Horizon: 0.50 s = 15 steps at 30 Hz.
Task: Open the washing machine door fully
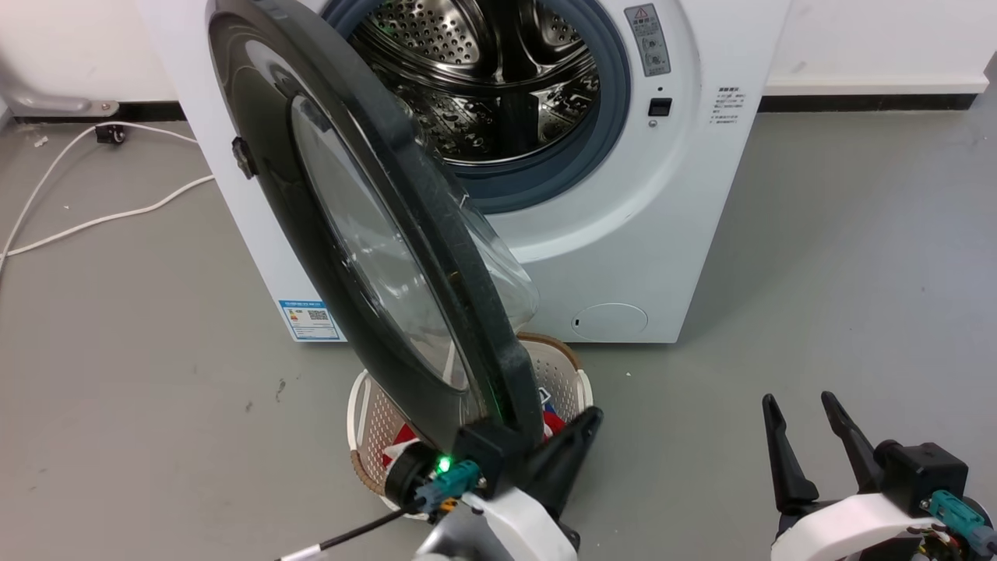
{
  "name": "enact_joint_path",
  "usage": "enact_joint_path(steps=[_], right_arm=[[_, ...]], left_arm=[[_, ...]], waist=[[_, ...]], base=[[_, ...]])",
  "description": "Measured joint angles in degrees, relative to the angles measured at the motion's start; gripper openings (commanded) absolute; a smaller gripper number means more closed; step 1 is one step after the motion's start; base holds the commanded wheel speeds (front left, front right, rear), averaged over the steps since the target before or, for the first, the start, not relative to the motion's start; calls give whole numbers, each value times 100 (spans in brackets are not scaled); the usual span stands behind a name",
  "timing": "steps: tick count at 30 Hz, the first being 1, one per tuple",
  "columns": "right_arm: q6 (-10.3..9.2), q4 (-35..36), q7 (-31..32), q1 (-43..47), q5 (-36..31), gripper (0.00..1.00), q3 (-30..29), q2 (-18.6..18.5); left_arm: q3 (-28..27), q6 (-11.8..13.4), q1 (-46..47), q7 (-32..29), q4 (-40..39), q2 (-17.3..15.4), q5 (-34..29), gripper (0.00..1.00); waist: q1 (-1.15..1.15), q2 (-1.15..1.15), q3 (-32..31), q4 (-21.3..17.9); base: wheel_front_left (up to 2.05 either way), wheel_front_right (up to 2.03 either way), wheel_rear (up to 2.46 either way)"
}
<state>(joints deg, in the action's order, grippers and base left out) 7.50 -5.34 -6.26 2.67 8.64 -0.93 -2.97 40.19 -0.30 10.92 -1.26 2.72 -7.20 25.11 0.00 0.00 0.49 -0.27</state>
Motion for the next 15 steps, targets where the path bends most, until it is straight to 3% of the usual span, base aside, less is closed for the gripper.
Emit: enact_joint_path(steps=[6, 15], right_arm=[[0, -41, -18, -12, 11, 100, 10, 0], [0, -87, -23, 3, 49, 100, -27, 0]], left_arm=[[-309, 236, 126, 289, 366, 51, 41, 0], [-353, 442, -7, 370, 394, -20, 9, 0]], waist=[[0, 0, 18, -70], [0, 0, -60, -7]], base=[[0, 0, 0], [0, 0, 0]])
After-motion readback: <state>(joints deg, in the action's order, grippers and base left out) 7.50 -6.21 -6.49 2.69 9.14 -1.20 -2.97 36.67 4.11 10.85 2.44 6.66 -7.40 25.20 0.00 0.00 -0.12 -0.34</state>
